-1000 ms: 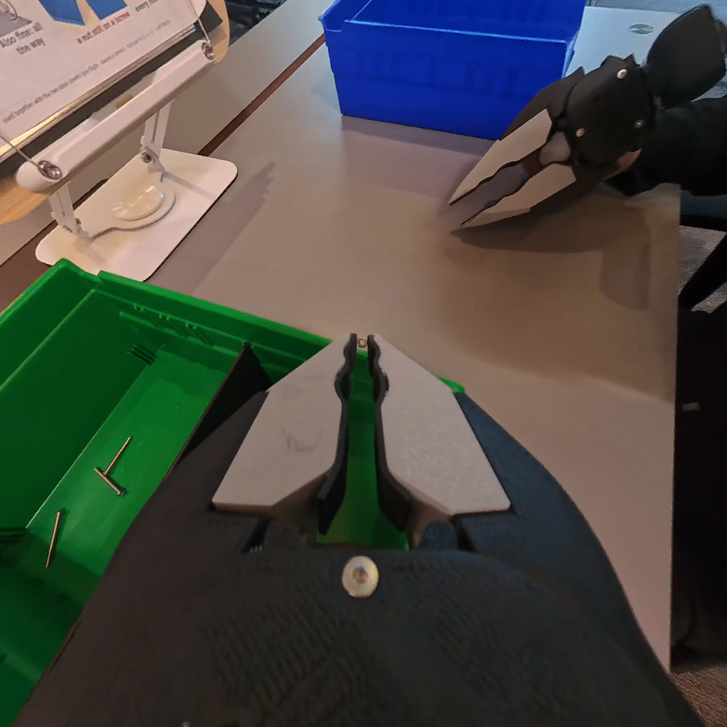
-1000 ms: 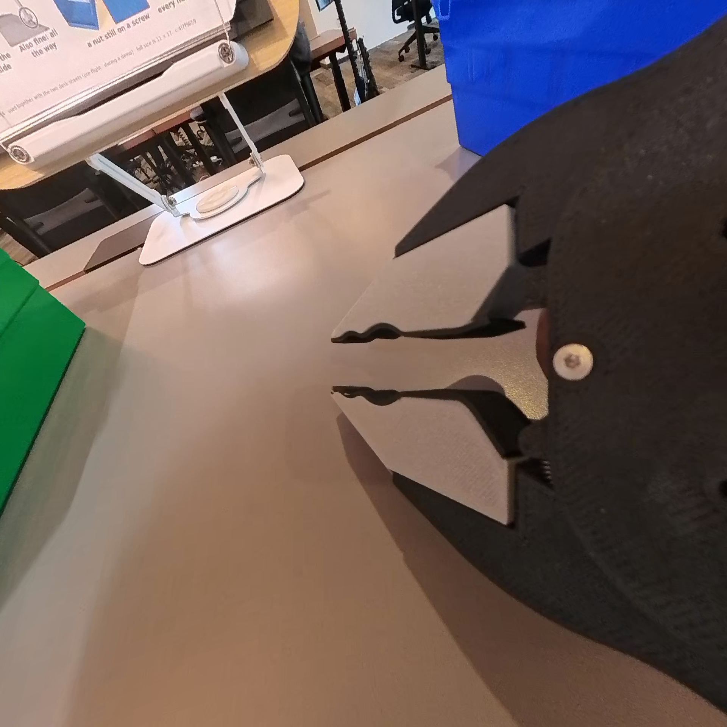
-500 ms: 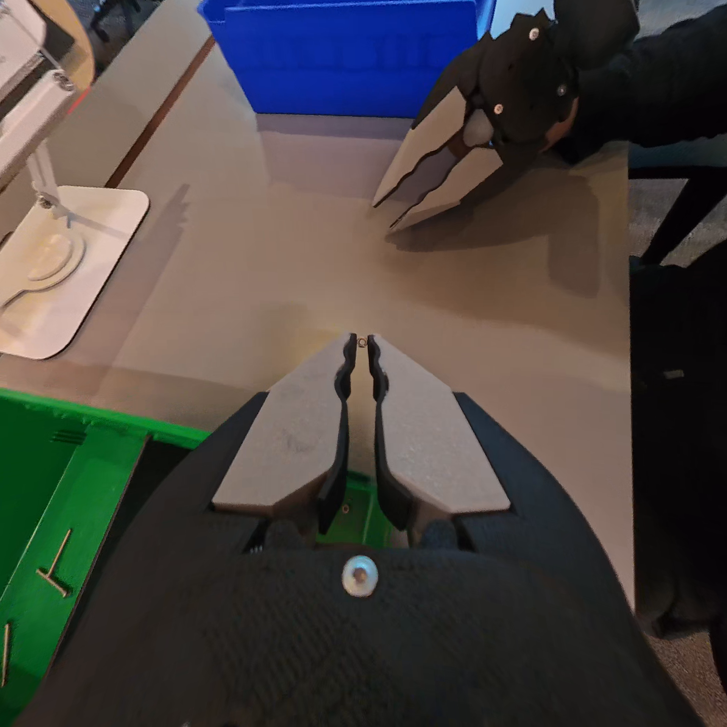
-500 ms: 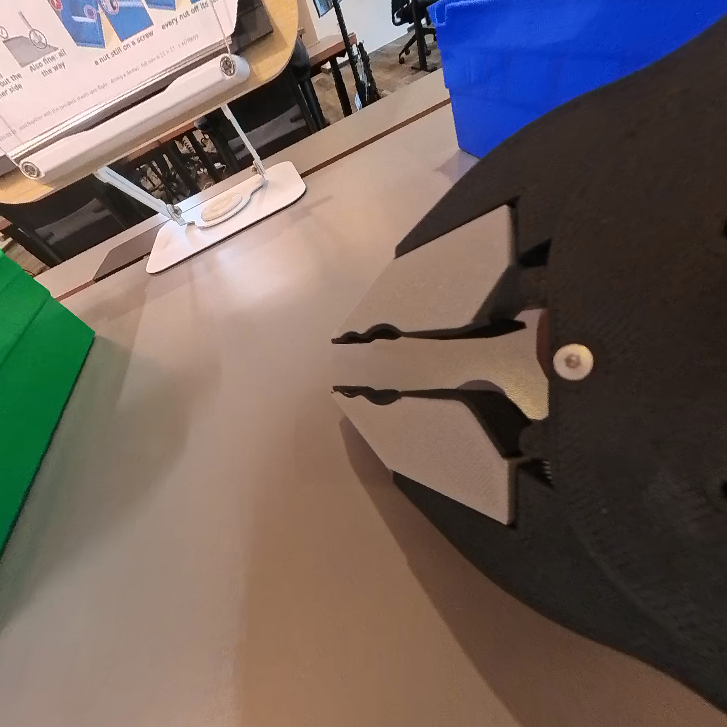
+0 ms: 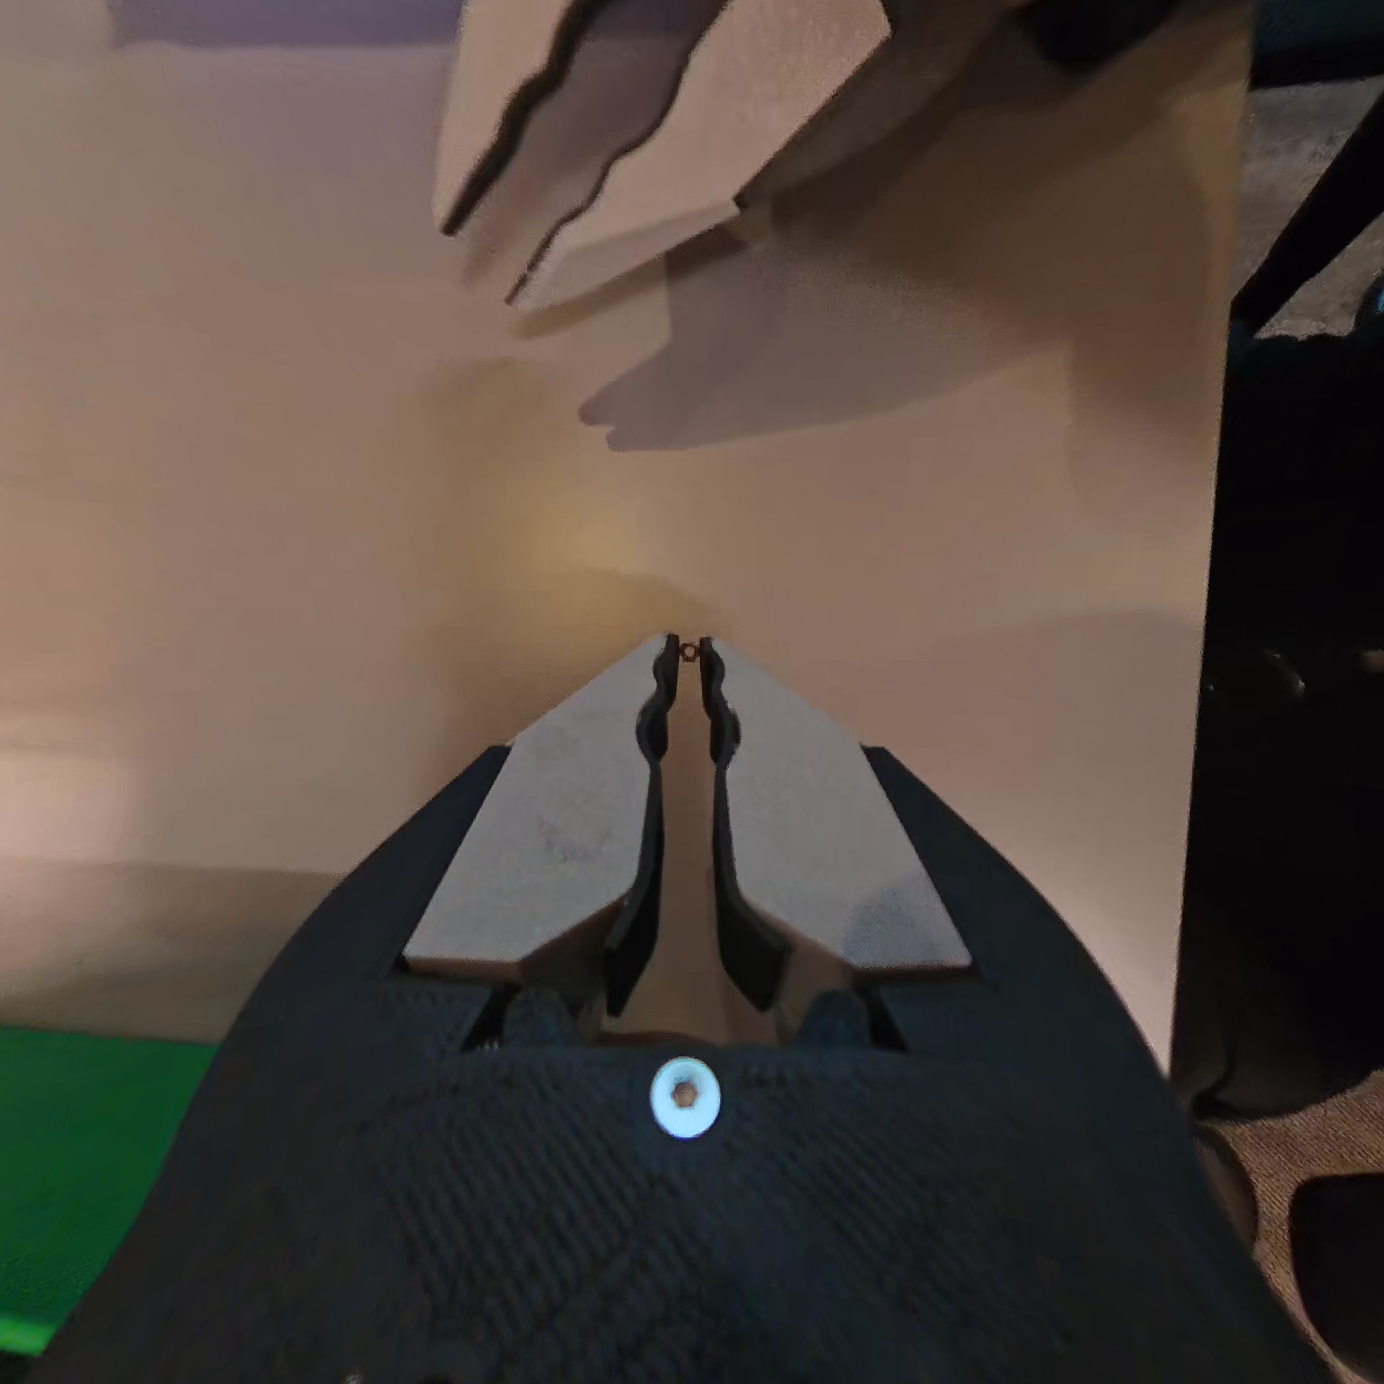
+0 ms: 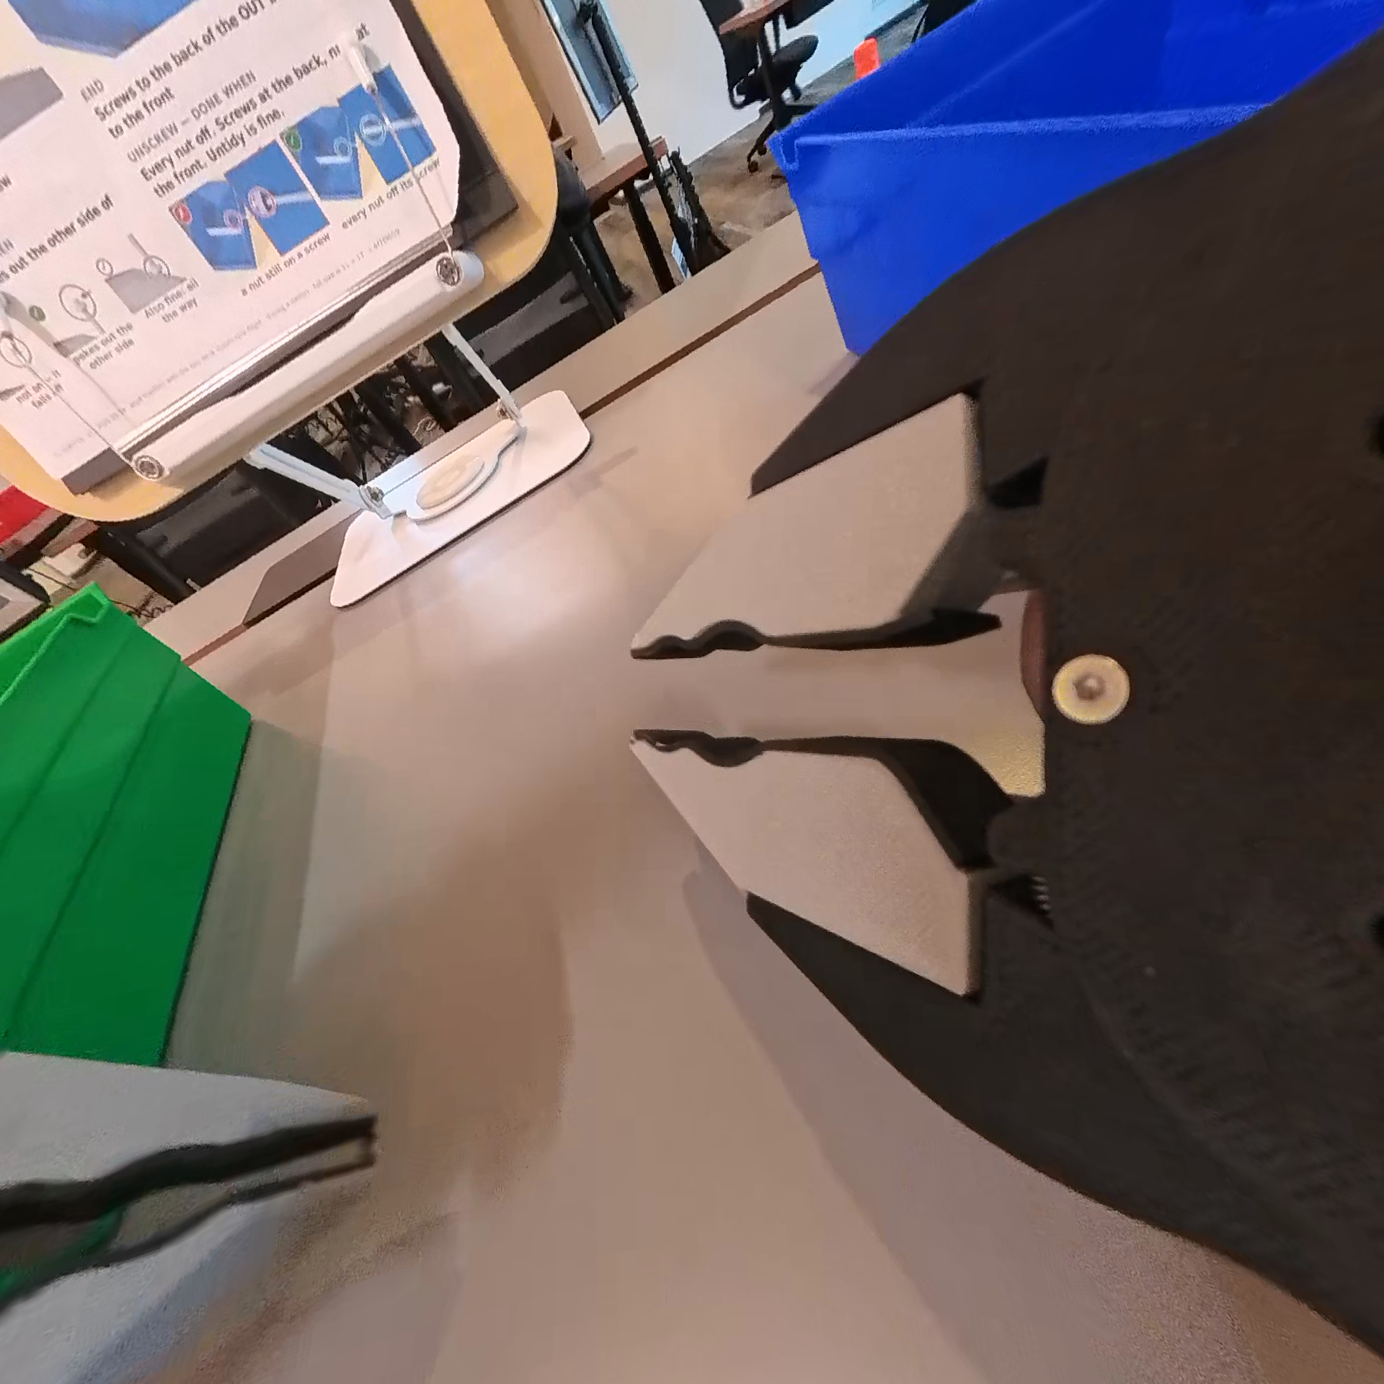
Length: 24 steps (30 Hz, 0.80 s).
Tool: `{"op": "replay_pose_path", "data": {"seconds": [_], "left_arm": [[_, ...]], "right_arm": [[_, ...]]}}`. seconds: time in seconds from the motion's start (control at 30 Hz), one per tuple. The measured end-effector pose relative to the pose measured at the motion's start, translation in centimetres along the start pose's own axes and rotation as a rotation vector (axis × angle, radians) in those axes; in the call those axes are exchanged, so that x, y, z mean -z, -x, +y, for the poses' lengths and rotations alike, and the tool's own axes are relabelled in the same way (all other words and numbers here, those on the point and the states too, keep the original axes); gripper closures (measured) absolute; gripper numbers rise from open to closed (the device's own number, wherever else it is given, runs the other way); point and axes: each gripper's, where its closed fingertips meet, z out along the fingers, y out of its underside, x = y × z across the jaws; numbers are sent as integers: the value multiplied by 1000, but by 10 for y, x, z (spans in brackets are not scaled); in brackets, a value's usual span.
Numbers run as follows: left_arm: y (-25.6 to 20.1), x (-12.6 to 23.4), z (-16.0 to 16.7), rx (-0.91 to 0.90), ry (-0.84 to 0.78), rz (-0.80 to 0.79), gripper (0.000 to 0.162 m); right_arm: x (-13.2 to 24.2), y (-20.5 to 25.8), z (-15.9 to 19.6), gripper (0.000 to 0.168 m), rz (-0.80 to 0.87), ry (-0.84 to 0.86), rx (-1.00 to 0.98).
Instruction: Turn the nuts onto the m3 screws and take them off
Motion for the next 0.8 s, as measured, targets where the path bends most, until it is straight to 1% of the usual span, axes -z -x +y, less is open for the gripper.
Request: {"op": "replay_pose_path", "data": {"seconds": [0.1, 0.33, 0.6, 0.8], "left_arm": [[-8, -10, 0, -39, 42, -14, 159], [-24, -30, 1, -33, 66, 57, 159], [-25, -43, 0, -23, 55, 88, 159], [-25, -41, -2, 8, 16, 114, 150]], "right_arm": [[4, -1, -4, 153, 7, -16, 1], [6, 3, -8, 153, 2, -29, 19], [7, 2, -9, 153, 4, -34, 24], [9, 3, -12, 153, 7, -41, 32]]}}
